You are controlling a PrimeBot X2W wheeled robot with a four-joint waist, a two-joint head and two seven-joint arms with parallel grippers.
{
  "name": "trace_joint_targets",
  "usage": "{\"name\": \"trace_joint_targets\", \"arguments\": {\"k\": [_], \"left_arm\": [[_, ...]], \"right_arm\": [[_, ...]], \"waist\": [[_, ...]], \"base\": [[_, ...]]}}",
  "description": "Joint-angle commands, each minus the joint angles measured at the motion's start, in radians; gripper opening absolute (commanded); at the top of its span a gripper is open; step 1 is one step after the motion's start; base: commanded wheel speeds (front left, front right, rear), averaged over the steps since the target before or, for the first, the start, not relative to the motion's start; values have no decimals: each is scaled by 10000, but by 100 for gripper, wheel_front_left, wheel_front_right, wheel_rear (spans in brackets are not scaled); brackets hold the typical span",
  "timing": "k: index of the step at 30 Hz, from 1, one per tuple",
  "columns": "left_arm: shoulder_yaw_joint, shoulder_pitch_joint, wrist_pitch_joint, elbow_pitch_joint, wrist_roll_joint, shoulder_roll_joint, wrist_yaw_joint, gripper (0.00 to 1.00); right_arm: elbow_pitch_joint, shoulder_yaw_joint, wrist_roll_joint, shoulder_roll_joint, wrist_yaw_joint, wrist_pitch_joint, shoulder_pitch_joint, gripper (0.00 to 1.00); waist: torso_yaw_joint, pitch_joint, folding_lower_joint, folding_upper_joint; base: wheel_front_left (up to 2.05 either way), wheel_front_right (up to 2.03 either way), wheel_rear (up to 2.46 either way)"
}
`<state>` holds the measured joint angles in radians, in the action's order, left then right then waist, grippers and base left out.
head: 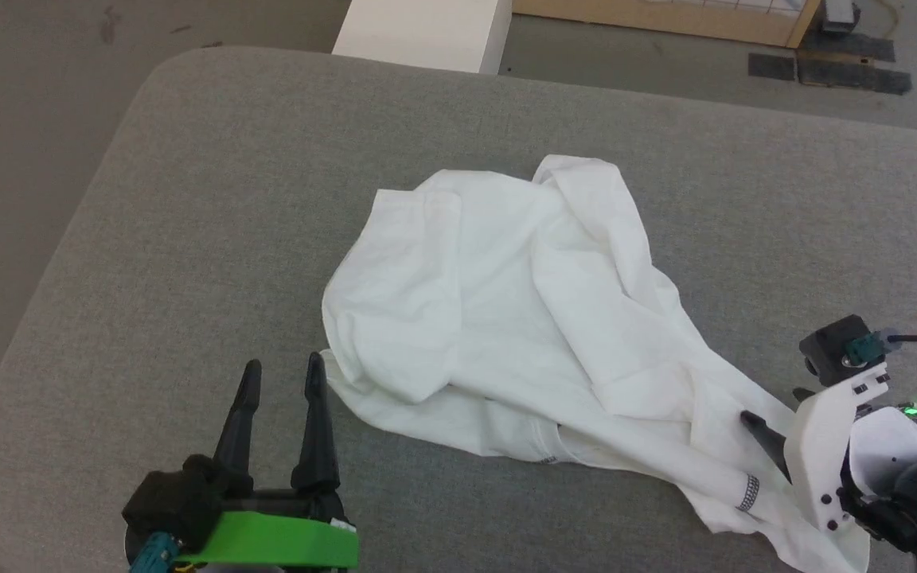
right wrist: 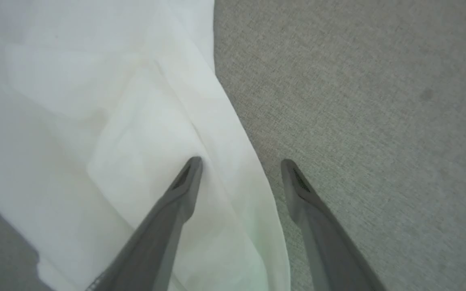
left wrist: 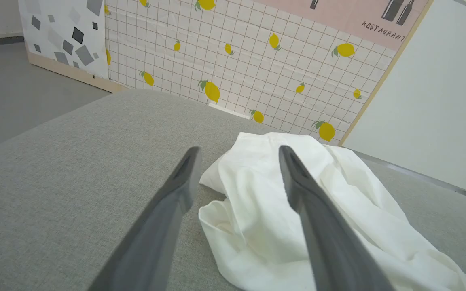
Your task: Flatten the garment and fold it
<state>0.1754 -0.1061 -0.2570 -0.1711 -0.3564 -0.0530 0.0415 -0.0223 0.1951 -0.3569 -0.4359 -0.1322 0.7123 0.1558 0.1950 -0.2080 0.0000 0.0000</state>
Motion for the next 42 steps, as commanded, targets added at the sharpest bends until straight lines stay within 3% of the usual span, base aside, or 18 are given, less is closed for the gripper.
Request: {"name": "trace_joint_targets", "arguments": {"k": [1, 8, 9, 11, 12, 19, 26, 32, 37, 42], "left_arm": [[17, 200, -47, 17, -63, 27, 30, 100], [67, 351, -47, 59, -136, 27, 42, 100], [70, 370, -47, 70, -139, 27, 43, 100], [75, 415, -47, 97, -160, 27, 46, 100], [64, 432, -47, 113, -164, 27, 49, 100], [-70, 443, -47, 192, -109, 27, -29, 100], [-154, 272, -47, 274, -140, 28, -72, 100], [-251, 115, -47, 318, -103, 28, -146, 100], [-329, -16, -47, 374, -58, 28, -178, 100], [-459, -161, -47, 462, 33, 28, -224, 100]], "right_arm": [[-75, 98, -119, -194, 15, 43, 222, 100], [-542, 234, -530, -609, 15, 132, 154, 100], [-594, 218, -618, -564, 15, 139, 112, 75], [-675, 209, -681, -499, 15, 60, 74, 5], [-683, 211, -674, -464, 15, -71, 98, 0], [-494, -342, -394, -120, 15, -1237, 714, 0], [24, -1537, -272, 317, 15, -1982, 1238, 0], [394, -4207, 140, 726, 15, -2277, 248, 0], [755, -6851, 696, 1779, 15, -2722, -1755, 0], [631, -8162, 1039, 2978, 15, -3287, -2961, 0]], "waist": [[139, -165, 0, 0], [223, -412, 0, 0], [218, -429, 0, 0], [189, -433, 0, 0], [146, -409, 0, 0], [-277, -46, 0, 0], [-853, 469, 0, 0], [-1075, 592, 0, 0], [-1095, 512, 0, 0], [-1253, 500, 0, 0]], "base": [[0, 0, 0], [0, 0, 0], [0, 0, 0], [0, 0, 0], [0, 0, 0], [0, 0, 0], [0, 0, 0], [0, 0, 0], [0, 0, 0], [0, 0, 0]]}}
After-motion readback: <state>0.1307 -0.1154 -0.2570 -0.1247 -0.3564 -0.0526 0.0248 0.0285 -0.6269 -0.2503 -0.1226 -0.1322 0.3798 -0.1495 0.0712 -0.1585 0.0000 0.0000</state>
